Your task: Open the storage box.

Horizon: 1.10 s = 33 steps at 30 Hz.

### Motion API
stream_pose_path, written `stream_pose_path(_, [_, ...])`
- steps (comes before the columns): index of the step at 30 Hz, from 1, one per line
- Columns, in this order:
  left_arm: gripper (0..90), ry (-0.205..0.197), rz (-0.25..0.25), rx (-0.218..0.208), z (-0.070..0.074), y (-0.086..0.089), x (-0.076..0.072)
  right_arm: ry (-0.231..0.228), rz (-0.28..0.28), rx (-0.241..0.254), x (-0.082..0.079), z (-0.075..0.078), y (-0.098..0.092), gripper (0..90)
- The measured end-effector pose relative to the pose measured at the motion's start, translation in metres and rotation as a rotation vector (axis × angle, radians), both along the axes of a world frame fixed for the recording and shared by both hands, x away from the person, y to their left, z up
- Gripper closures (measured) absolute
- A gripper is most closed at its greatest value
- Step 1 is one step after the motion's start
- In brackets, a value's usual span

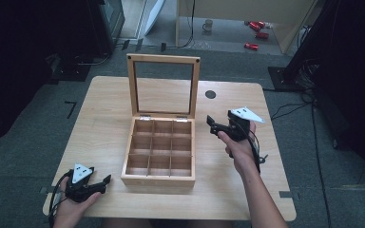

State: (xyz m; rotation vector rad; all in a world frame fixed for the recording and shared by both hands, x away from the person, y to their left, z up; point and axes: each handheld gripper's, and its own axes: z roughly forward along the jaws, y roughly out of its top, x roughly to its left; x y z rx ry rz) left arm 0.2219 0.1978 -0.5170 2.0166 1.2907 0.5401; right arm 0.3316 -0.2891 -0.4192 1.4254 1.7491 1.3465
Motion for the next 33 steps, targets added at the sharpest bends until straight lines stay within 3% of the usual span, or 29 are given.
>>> stream_pose_path(5, [26.9, 0.0, -0.001, 0.002, 0.0, 0.0, 0.0, 0.029, -0.047, -0.043, -0.031, -0.021, -0.029, 10.0])
stream_pose_path(14, [27.2, -0.002, -0.001, 0.013, 0.0, -0.001, 0.0, 0.063, -0.097, -0.085, -0.068, -0.045, -0.06, 10.0])
stream_pose_path(19, [27.3, -0.004, 0.002, 0.016, 0.0, -0.001, 0.0, 0.105, -0.131, -0.1, -0.095, -0.063, -0.08, 10.0])
stream_pose_path(33, [27.5, -0.005, 0.005, 0.019, 0.0, -0.002, -0.001, 0.205, -0.213, -0.143, -0.138, -0.1, -0.114, 10.0])
